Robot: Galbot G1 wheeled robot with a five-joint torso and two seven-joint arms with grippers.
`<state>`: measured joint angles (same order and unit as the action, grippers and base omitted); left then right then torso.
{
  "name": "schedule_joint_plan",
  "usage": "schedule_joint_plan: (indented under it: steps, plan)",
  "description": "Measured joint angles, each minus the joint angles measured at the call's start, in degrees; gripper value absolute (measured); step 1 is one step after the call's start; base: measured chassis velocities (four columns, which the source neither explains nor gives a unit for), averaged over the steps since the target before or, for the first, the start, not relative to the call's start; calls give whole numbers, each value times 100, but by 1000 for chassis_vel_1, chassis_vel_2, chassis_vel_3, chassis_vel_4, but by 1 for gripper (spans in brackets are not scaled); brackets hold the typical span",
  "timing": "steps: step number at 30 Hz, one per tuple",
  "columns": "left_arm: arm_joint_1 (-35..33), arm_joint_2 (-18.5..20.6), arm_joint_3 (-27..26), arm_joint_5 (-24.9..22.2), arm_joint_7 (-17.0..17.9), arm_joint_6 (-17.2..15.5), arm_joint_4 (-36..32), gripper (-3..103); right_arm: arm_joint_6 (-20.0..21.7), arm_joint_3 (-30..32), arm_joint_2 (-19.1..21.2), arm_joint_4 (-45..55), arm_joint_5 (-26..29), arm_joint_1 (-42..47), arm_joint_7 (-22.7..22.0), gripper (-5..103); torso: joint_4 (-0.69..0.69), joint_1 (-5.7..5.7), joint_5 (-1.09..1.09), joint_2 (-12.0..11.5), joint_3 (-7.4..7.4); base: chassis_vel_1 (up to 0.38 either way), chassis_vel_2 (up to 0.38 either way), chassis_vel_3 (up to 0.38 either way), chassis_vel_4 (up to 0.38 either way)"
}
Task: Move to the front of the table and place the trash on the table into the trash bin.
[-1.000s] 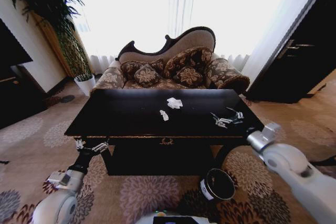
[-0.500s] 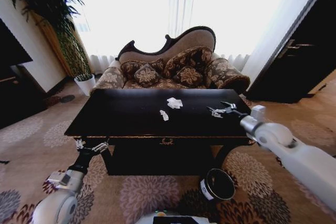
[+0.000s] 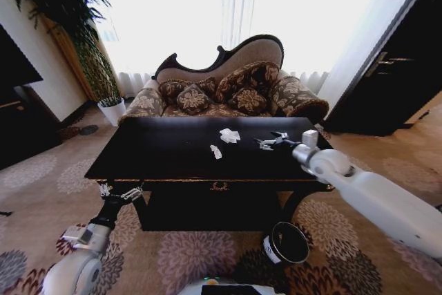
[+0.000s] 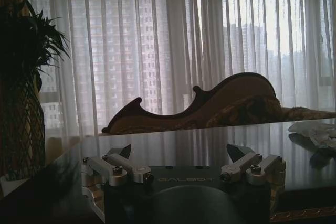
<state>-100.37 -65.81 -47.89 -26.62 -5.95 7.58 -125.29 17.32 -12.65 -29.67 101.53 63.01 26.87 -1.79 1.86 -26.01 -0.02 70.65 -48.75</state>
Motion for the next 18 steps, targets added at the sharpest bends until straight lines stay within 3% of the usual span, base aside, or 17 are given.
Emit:
schedule_joint_plan:
  steps: [7, 18]
  plan:
    - [0, 0, 0, 0, 0, 0, 0, 100, 46, -964, -483, -416, -46, -971, -103, 100, 0, 0, 1, 0, 0, 0, 0, 0, 0]
    - [0, 0, 0, 0, 0, 0, 0, 100, 99, -1623, -1108, -886, -131, -1692, -205, 100, 1, 0, 1, 0, 0, 0, 0, 0, 0]
